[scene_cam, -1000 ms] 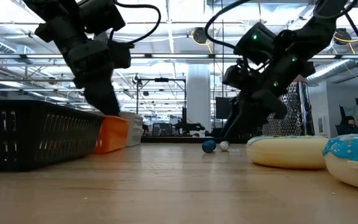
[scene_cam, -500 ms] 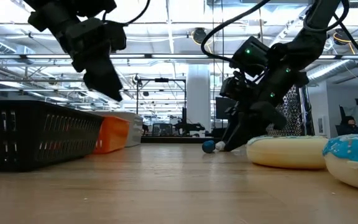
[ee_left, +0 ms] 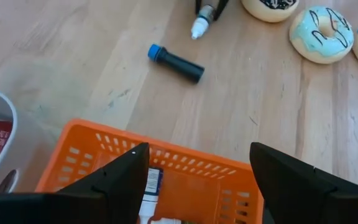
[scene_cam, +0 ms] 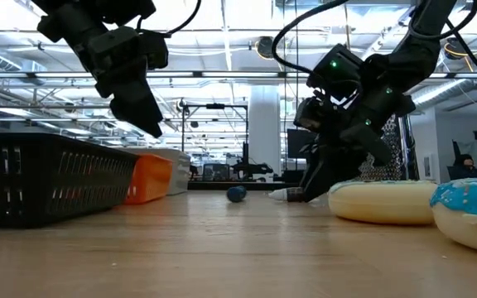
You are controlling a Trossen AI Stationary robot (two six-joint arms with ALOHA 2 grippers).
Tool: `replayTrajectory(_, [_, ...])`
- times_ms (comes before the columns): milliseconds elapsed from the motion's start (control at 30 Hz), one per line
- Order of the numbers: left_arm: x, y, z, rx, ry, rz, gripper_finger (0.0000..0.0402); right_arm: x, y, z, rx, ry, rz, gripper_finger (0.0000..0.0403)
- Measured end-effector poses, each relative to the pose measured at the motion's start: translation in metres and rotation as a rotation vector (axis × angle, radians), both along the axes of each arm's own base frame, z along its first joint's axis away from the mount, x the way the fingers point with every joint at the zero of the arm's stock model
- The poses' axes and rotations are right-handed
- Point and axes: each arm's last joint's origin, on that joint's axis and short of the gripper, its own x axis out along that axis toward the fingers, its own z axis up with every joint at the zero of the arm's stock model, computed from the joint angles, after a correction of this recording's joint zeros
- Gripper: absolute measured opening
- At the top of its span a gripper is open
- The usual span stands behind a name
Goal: Pick & Place Food Item
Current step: Put the brown food coloring bottle into the orange bin
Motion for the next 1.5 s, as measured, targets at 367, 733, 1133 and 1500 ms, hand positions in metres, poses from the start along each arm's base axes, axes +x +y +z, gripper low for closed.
replayTrajectory(367, [0.001,0.001,0.001,0.016,-0.01,0.021,0.028,0.006,0.009,-0.005,-0.028,-0.027,-0.076,0.0182])
replayTrajectory(733, [0.002,0.001,0.002,0.015,-0.026,0.022,0.028,0.014,0.013,-0.021,-0.025,-0.046,-0.104,0.0136])
replayTrajectory(1133, [0.002,0.001,0.002,0.019,-0.031,0.02,0.028,0.009,0.014,0.005,-0.036,-0.093,-0.097,0.0064])
replayTrajectory(1500, [0.019,0.001,0.012,0.065,-0.225,0.013,0.028,0.019,0.016,0.051,-0.128,-0.447,-0.05,0.0068])
